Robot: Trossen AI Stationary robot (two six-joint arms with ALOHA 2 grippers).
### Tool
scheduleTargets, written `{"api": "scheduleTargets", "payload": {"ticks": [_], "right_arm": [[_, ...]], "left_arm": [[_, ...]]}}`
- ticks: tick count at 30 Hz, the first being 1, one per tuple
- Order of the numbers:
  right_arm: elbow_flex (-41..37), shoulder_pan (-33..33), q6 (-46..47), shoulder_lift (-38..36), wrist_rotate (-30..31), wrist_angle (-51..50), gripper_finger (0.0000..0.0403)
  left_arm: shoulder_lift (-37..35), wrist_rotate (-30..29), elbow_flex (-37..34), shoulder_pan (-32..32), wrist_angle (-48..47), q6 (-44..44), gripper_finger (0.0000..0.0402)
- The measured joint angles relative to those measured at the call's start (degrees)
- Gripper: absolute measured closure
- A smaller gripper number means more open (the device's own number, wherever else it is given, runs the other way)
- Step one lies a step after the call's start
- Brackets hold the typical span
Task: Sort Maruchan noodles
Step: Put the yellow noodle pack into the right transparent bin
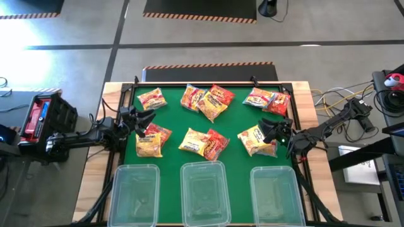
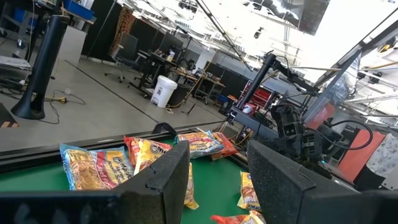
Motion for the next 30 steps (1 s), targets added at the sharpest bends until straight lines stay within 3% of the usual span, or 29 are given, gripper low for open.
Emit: {"api": "scheduleTargets", "payload": {"ticks": [24, 30], "right_arm": [[-0.01, -0.40, 0.70, 0.02, -0.15, 0.28, 0.0220], [0.00, -0.40, 0.28, 0.02, -11.26, 5.56, 0.0220]], "left_arm": [[-0.01, 0.01, 0.01, 0.02, 0.00, -0.01, 0.0255], [0.01, -0.01, 0.01, 0.07, 0.00, 0.01, 0.0255]]}}
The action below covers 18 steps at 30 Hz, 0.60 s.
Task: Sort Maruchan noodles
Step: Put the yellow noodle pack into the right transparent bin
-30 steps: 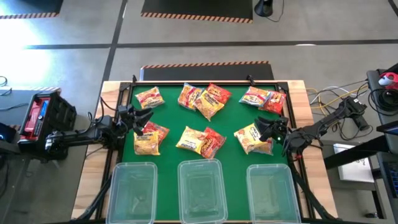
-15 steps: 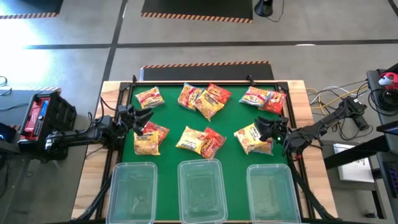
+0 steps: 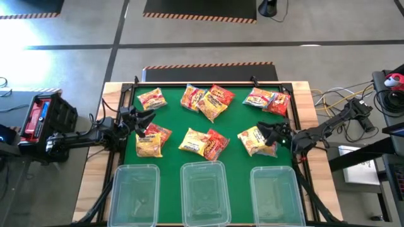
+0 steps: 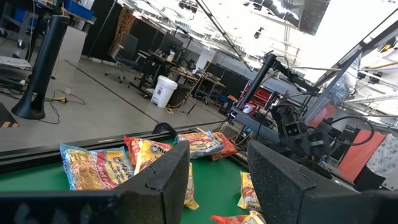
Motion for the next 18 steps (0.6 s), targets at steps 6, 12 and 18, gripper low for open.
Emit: {"api": "scheduleTargets", "payload": {"ticks": [6, 12, 18], "right_arm": [[-0.01, 0.00, 4.19, -0.01, -5.28, 1.41, 0.0220], [0.00, 0.00, 7.94, 0.01, -10.31, 3.17, 0.0220], [0.21, 0.00, 6.39, -0.02, -14.34, 7.64, 0.0220]], "left_arm": [[-0.02, -0.04, -0.02, 0.00, 0.06, -0.02, 0.0255], [-0.02, -1.01, 0.00, 0.00, 0.51, -0.48, 0.0255], [0.00, -1.30, -0.02, 0.00, 1.40, -0.61, 0.0255]]}}
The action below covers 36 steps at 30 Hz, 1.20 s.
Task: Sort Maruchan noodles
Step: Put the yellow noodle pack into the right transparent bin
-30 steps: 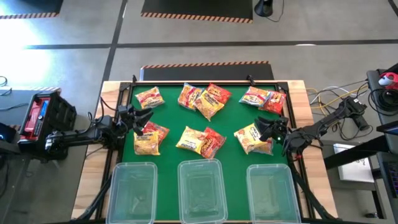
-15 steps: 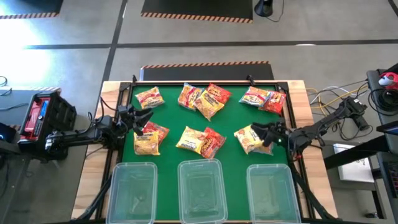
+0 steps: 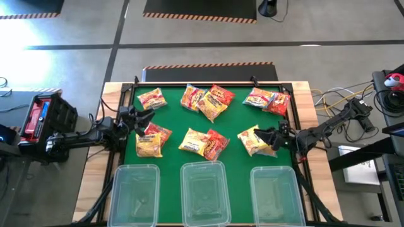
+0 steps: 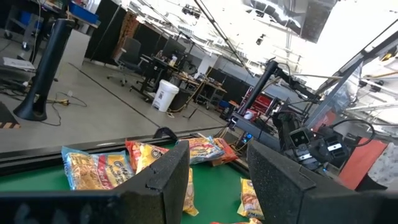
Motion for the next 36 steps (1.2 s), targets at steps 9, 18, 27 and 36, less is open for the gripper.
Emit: {"api": "scheduleTargets", "payload": {"ticks": [9, 18, 27, 36], "right_arm": [[5.97, 0.00, -17.80, 0.02, 0.26, -0.29, 0.0220], [16.54, 0.02, -43.55, 0.02, 11.90, -4.14, 0.0220], [28.23, -0.26, -38.34, -0.07, 21.28, -30.06, 0.0220], [32.98, -4.88, -34.50, -0.07, 21.50, -40.61, 0.0220]], "left_arm": [[0.00, -1.84, 0.00, 0.00, 8.48, -7.70, 0.0255], [0.45, -3.24, 0.00, 0.00, 9.25, -11.45, 0.0255], [5.49, -13.66, 0.00, 0.01, 10.15, -14.71, 0.0255], [12.78, -13.71, 0.00, 0.01, 19.25, -15.78, 0.0255]]}}
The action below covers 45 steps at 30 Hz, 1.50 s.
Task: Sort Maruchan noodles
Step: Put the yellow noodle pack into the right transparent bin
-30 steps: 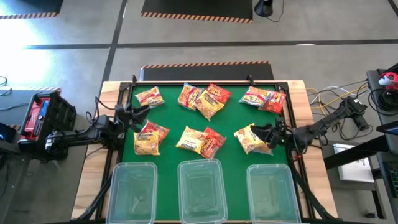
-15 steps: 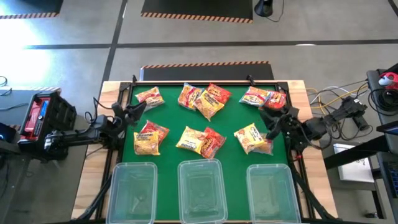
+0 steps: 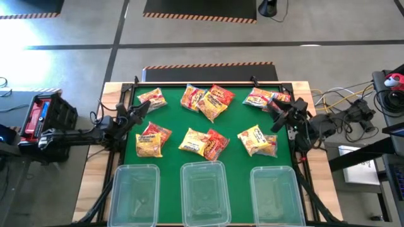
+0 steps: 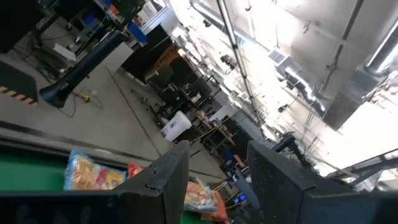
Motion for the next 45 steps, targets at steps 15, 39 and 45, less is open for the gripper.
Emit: {"api": "scheduleTargets", "payload": {"ticks": [15, 39, 45], "right_arm": [[0.62, -6.82, -3.71, -0.02, -0.51, -0.02, 0.0220], [0.57, -19.17, 6.14, 0.42, -7.37, 0.00, 0.0220], [0.58, -23.88, 7.73, 3.60, -11.82, 0.03, 0.0220]], "left_arm": [[11.98, -0.01, 0.00, 0.00, 16.21, 2.91, 0.0255], [28.89, -4.54, 30.65, 9.69, -21.12, 14.64, 0.0255], [37.03, 1.48, 39.33, 15.88, -33.35, 13.32, 0.0255]]}}
